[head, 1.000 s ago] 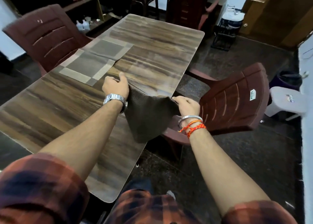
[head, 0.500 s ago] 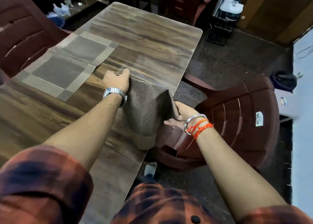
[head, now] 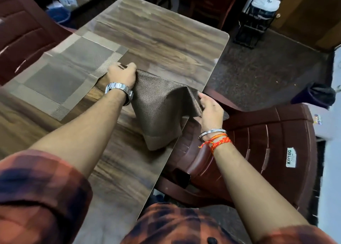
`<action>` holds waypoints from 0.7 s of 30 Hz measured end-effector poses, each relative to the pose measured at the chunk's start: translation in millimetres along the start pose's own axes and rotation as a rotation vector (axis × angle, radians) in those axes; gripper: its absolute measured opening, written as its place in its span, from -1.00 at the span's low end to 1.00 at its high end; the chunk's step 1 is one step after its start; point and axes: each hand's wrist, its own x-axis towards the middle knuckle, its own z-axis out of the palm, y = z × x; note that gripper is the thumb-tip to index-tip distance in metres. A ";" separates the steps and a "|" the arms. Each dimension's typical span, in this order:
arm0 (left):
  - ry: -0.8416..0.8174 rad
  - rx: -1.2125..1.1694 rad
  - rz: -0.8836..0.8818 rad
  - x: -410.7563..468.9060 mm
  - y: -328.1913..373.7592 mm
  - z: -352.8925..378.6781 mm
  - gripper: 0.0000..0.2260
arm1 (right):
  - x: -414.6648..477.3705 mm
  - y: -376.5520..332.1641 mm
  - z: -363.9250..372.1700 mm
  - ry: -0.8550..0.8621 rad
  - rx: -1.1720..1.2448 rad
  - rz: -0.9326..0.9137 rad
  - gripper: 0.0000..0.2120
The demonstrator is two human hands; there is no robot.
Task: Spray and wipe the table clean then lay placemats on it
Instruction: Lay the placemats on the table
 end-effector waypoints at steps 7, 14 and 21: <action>0.063 0.028 0.273 10.6 11.0 4.4 -0.68 | 23.9 -14.5 -4.1 0.056 -0.178 -0.358 -0.68; -0.181 0.544 0.165 13.4 -36.5 32.1 -0.23 | 33.4 50.4 -2.4 -0.123 -0.582 -0.002 -0.28; -0.637 0.912 0.336 -37.1 -97.7 79.2 -0.23 | 11.8 105.1 -0.9 -0.395 -0.888 0.017 -0.28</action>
